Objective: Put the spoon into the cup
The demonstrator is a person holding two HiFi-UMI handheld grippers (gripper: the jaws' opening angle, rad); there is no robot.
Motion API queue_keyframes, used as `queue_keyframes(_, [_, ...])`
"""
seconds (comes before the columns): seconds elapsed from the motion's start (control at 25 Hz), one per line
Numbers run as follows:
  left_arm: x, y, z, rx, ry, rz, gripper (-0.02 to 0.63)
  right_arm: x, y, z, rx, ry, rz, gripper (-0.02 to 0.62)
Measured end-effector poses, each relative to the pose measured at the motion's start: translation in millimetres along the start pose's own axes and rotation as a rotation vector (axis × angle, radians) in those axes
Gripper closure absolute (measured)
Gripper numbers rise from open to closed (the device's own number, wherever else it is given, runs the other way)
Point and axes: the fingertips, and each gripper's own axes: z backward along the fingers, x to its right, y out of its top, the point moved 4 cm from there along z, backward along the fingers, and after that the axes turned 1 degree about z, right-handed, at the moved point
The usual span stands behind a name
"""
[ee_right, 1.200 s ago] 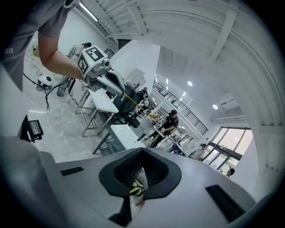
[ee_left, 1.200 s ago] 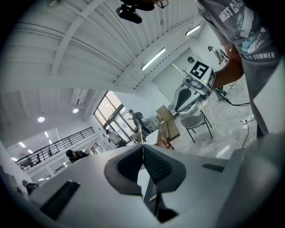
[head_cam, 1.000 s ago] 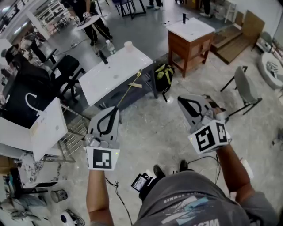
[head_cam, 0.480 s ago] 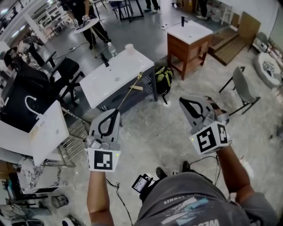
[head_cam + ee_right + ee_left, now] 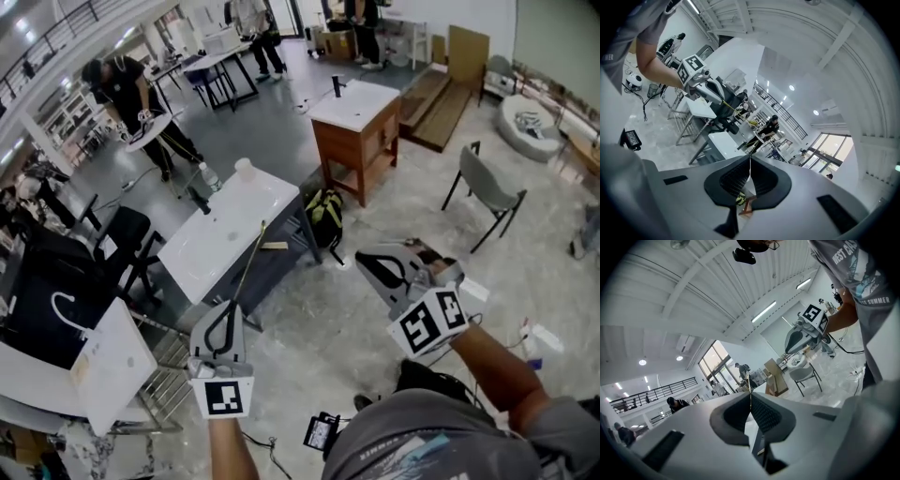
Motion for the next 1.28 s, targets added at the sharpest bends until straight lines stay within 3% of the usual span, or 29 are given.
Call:
queue_keyframes(0.28, [-4.3,-1.2,-11.4,0.027,0.014,0.022,0.601,15.7,-7.6,-0.1,0.002,-0.042,-0.001,0.563])
queue_keyframes(0.48, [-2.1,-3.9,-31.8,-0.02,0.034,0.026,0.601,31.7,-24.8,-13.9,0.041,-0.026,0.0,0.563])
queue_keyframes(1.28, [-10.4,-18.8,-196.1,-0.181,0.108,0.071,0.601,140.9,-140.9,-123.2,0.147,0.085,-0.047,0.563])
